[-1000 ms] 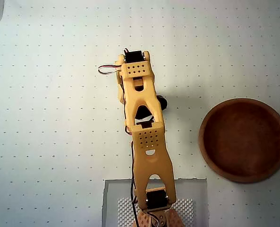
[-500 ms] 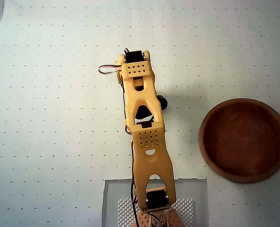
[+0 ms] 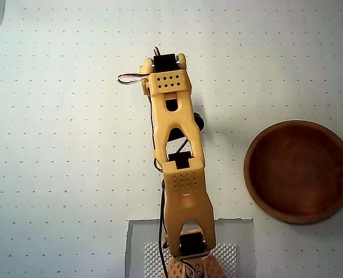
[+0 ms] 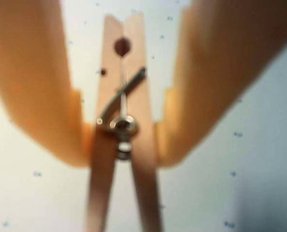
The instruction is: Grasp a clothespin and put it in the bowl.
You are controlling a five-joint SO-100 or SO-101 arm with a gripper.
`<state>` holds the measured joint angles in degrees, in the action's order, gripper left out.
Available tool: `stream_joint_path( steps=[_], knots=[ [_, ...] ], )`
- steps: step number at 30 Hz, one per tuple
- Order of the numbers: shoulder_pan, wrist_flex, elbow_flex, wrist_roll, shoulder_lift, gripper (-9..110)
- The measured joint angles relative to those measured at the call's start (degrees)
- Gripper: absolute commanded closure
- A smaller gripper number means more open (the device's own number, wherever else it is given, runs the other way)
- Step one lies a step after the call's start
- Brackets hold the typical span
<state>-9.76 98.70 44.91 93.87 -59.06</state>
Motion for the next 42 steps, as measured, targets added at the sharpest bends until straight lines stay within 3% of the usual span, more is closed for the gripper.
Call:
stream_joint_path(
  steps=[11, 20, 25, 33, 42],
  knots=[
    [9.23, 2.20, 0.00, -11.34, -22.06, 105],
    [29.88, 2.29, 0.00, -7.91, -23.73, 105],
    [39.29, 2.29, 8.17, -4.39, -25.14, 105],
    [48.16, 2.29, 20.48, -3.96, -26.89, 105],
    [54.93, 2.29, 21.80, -3.96, -26.89, 105]
  ],
)
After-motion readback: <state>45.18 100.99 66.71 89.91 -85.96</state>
